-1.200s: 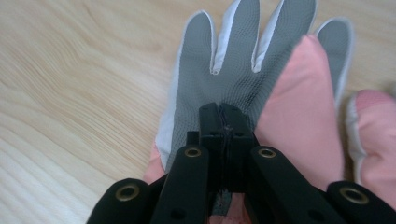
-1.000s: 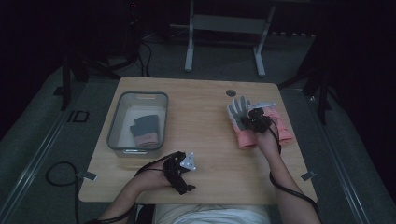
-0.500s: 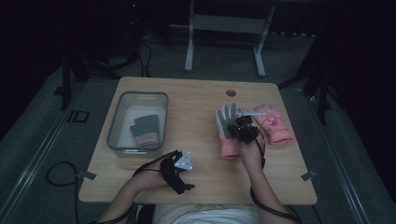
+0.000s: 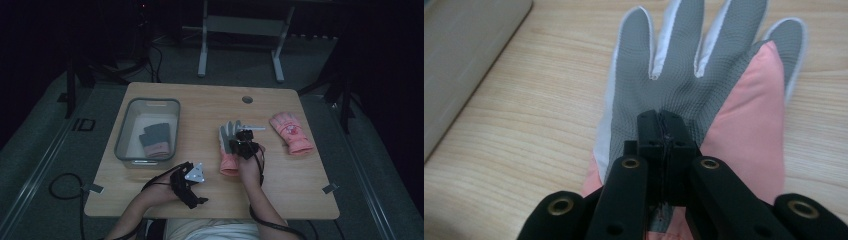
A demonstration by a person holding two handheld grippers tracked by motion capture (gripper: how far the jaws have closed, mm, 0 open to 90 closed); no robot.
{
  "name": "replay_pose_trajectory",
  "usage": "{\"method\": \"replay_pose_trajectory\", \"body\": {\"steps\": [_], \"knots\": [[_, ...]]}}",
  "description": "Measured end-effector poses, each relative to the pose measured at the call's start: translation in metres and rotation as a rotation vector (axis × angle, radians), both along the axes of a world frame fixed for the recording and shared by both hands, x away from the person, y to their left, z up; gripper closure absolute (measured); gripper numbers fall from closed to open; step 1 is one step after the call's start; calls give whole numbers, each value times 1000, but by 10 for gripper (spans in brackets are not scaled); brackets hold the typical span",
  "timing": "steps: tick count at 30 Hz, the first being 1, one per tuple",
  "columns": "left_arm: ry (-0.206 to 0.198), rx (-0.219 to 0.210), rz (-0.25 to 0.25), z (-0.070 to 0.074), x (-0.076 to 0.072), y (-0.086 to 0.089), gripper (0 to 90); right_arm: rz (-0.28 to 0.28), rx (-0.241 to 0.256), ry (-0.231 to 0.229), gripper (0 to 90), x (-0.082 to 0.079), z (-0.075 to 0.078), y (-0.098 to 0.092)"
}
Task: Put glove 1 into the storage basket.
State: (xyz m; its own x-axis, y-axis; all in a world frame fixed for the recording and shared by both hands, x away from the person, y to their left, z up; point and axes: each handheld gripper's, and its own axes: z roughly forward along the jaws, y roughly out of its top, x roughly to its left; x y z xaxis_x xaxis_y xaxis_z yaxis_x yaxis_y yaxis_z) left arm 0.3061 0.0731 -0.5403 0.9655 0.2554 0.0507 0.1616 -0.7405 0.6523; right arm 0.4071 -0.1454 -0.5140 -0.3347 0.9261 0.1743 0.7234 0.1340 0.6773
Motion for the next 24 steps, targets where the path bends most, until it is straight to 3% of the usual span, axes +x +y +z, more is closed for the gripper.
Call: {"method": "replay_pose_trajectory", "body": {"steps": [5,11,13,17,20,24], "knots": [[1,-11,2,0,0,2,55,10,-25,9,882,8,-12,7],[5,-16,8,1,1,2,55,29,-37,10,877,10,-13,8],[2,-12,10,1,0,2,55,56,-48,-14,808,9,-9,7],[1,-13,13,0,-1,3,55,171,-56,-81,649,-2,7,-3],[9,-15,11,-1,0,4,55,207,-61,-156,620,-9,21,-21],[6,-18,16,0,1,4,56,201,-63,-229,617,-11,39,-55]]}}
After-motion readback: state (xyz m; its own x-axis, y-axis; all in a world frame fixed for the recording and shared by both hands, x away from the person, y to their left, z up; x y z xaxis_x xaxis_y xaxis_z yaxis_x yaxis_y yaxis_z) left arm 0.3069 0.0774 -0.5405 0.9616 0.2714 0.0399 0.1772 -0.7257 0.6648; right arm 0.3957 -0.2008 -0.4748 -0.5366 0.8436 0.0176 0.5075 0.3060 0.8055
